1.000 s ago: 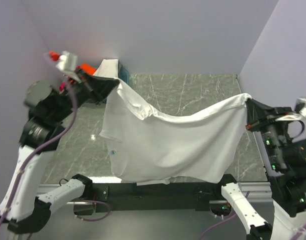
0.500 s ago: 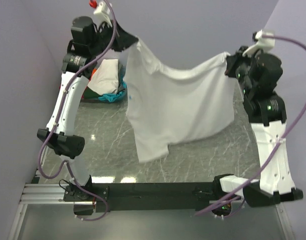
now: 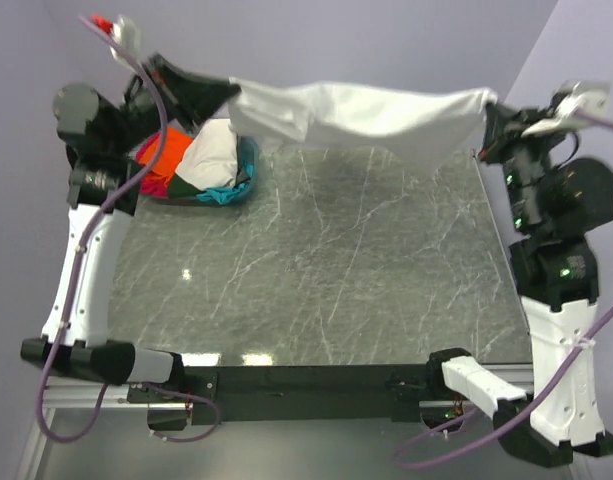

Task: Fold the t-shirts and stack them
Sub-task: Flatten the tshirt out

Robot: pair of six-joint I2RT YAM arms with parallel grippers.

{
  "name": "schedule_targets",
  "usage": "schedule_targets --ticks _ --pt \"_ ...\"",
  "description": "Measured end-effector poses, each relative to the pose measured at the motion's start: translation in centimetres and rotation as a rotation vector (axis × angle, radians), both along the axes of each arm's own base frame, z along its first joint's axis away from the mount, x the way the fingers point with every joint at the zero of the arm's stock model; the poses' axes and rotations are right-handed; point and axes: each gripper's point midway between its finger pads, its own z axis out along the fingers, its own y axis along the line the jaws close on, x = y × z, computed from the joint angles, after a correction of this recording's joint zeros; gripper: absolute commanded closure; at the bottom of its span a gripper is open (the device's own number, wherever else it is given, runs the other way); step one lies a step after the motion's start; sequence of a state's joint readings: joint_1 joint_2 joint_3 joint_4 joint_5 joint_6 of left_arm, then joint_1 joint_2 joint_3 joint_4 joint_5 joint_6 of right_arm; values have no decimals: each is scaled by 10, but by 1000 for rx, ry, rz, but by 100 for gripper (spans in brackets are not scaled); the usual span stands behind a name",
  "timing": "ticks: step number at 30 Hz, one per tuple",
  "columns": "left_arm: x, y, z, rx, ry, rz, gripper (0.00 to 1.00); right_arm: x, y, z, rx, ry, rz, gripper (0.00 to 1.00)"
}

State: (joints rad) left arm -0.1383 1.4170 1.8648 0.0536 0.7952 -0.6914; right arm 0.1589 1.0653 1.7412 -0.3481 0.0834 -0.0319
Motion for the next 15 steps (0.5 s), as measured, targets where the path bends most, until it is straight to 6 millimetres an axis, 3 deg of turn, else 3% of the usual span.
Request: schedule_targets --ticks 2,4,6,7,8,10,11,13,15 --pt "-8 -9 -38 27 68 -36 99 3 1 -47 -11 70 2 100" --pt "-9 -22 -86 59 157 -59 100 17 3 -108 -22 190 -1 100" --pt "-9 -44 -157 106 304 -90 100 32 6 -183 -18 349 -1 100" --pt "-10 -54 -202 139 409 -103 99 32 6 -215 -14 414 -1 98" --pt "-15 -66 -247 174 507 -113 99 33 8 -262 -11 527 -1 96" --pt "-39 -76 -341 266 728 -115 99 18 7 -346 0 746 -11 89" --pt "-57 -76 -387 322 842 -106 96 4 7 -375 10 837 -17 86" --pt "-92 -66 -453 418 1011 -71 86 -17 7 -398 45 931 -27 79" --pt "-112 -49 -484 468 1096 -9 69 -27 9 -392 94 922 -28 66"
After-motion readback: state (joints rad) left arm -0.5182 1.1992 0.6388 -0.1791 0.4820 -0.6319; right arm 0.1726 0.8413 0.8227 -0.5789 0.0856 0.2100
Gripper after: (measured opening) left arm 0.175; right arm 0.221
